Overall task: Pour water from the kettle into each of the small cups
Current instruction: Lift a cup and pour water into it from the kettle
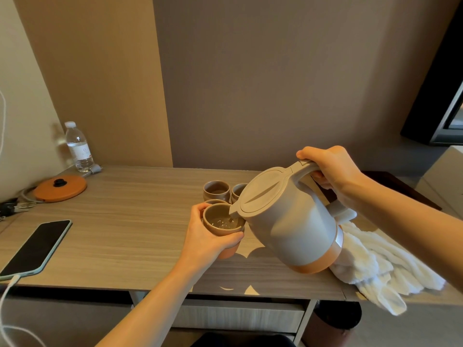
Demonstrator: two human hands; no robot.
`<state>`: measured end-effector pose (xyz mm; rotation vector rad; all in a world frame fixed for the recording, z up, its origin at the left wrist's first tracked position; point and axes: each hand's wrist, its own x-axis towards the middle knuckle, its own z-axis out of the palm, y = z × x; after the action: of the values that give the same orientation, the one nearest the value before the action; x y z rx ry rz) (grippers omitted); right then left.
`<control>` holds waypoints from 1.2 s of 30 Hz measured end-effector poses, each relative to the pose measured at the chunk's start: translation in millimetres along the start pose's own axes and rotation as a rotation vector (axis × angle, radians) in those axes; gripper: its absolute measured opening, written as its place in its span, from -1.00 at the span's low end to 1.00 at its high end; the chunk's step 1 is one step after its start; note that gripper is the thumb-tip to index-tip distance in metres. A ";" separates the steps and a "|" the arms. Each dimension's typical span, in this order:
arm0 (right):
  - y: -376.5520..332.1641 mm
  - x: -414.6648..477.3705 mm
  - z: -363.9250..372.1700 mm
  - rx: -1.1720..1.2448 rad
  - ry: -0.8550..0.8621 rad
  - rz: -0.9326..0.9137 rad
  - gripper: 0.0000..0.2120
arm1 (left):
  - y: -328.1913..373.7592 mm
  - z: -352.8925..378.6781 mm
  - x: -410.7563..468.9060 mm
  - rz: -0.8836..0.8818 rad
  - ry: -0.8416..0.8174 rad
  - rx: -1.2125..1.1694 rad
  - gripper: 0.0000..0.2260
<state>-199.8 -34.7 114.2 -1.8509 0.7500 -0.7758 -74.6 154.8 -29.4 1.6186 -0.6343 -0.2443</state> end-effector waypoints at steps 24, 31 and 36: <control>-1.7 -0.6 -1.3 -0.018 -0.024 -0.021 -0.60 | -1.8 4.7 2.3 -0.025 0.022 0.026 -0.23; -1.7 -1.1 -0.4 -0.022 -0.010 -0.028 -0.60 | -1.7 4.7 1.6 -0.026 0.015 0.030 -0.24; -1.1 -0.2 0.3 -0.021 -0.010 -0.031 -0.59 | 1.7 4.3 1.0 -0.022 0.007 0.043 -0.24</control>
<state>-199.5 -33.9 115.1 -1.8881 0.7272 -0.7811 -76.4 150.7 -28.3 1.6675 -0.6199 -0.2428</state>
